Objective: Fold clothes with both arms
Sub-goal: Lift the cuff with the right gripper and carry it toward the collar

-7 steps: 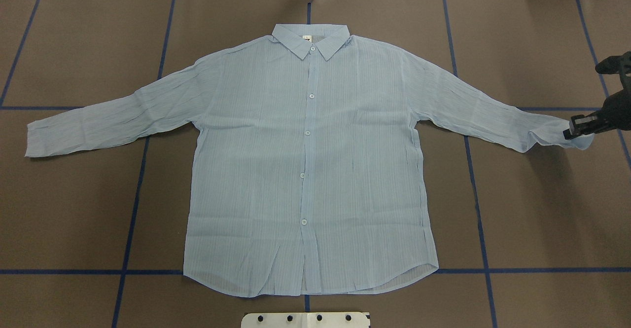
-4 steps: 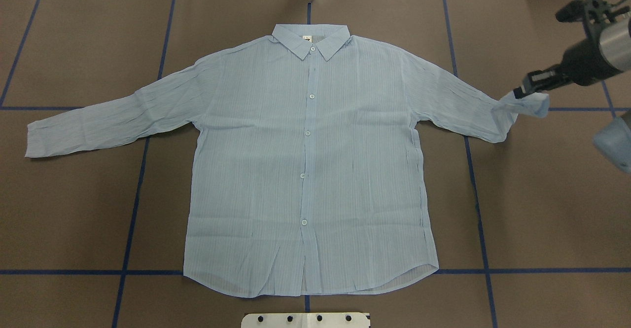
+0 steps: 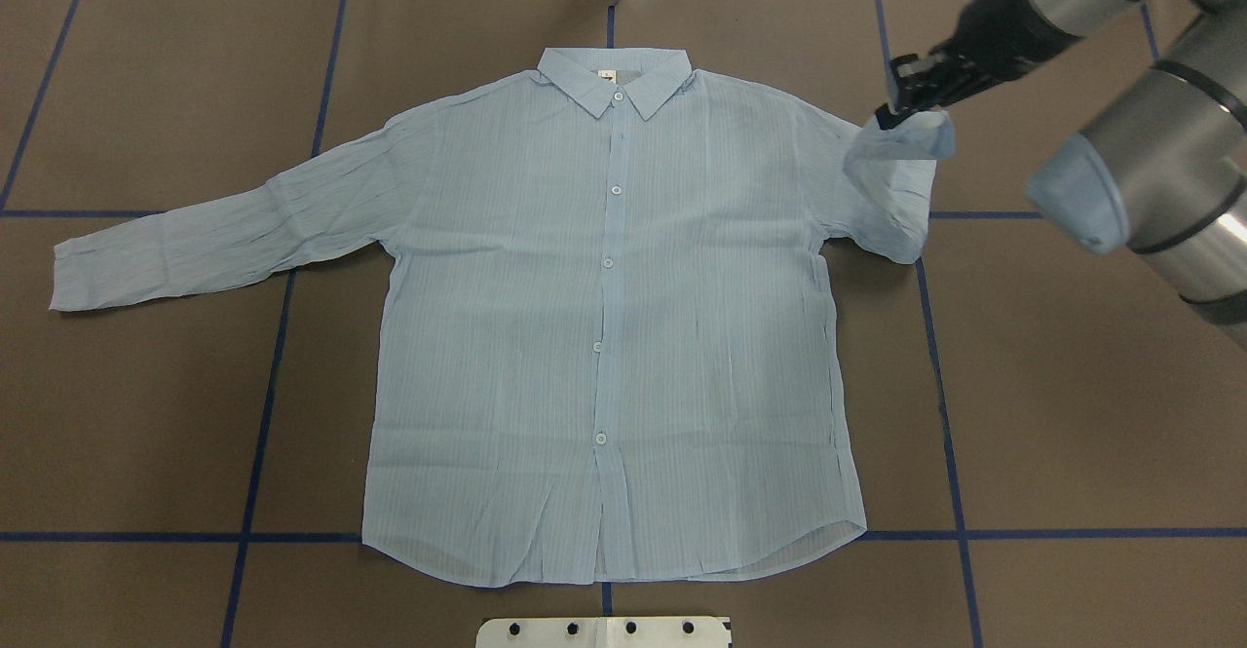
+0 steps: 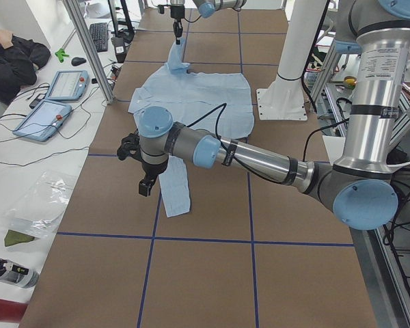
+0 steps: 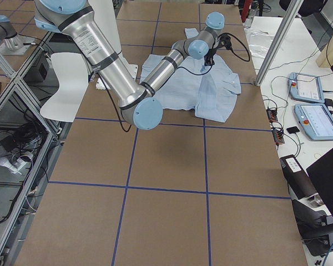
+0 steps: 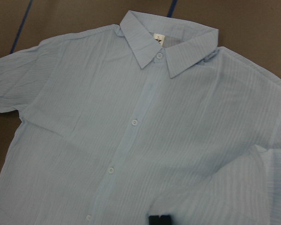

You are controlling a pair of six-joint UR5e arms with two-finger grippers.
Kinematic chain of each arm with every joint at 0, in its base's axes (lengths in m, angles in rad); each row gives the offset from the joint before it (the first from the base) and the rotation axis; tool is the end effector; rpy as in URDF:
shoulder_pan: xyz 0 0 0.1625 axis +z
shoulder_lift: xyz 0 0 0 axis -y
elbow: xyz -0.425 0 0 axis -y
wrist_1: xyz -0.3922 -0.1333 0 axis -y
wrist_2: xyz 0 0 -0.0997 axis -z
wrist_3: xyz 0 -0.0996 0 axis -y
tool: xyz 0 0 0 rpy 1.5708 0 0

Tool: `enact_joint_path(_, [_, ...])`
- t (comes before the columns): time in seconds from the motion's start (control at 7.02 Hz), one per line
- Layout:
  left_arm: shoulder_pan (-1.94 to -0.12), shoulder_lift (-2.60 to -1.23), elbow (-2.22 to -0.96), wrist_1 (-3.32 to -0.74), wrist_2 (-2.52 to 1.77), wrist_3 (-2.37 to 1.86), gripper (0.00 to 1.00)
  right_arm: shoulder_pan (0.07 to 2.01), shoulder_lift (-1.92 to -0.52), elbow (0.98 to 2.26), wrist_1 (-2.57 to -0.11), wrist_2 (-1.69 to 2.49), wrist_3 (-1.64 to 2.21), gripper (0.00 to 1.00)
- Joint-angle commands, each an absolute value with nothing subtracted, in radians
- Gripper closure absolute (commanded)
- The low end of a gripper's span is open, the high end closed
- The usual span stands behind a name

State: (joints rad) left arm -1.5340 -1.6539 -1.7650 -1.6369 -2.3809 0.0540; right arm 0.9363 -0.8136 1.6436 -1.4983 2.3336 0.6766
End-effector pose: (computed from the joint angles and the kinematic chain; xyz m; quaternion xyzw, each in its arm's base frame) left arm -0.0416 -0.5314 0.5098 0.1604 0.3869 0.1084 0.9016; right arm -0.3481 -0.5818 0.1483 0.1167 -0.5123 -0.1447 0.8385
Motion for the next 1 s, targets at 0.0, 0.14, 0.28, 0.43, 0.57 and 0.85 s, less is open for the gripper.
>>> enact_joint_path(0.0, [-1.534, -1.648, -1.753, -1.638, -2.381, 0.055, 0.0, 0.824, -0.556, 1.394, -1.485, 2.202, 0.686, 1.0])
enact_joint_path(0.14, [-1.534, -1.647, -1.744, -1.64, -2.381, 0.055, 0.0, 0.792, -0.502, 1.302, -1.432, 2.163, 0.686, 1.0])
enact_joint_path(0.28, [-1.534, -1.647, -1.741, -1.64, -2.381, 0.055, 0.0, 0.76, -0.502, 1.266, -1.381, 2.122, 0.686, 1.0])
enact_joint_path(0.43, [-1.534, -1.647, -1.737, -1.64, -2.381, 0.055, 0.0, 0.734, -0.497, 1.234, -1.361, 2.074, 0.686, 1.0])
enact_joint_path(0.57, [-1.534, -1.647, -1.733, -1.641, -2.381, 0.055, 0.0, 0.718, -0.497, 1.188, -1.303, 2.051, 0.686, 1.0])
enact_joint_path(0.85, [-1.534, -1.649, -1.733, -1.641, -2.381, 0.055, 0.0, 0.68, -0.453, 1.108, -1.263, 1.999, 0.692, 1.0])
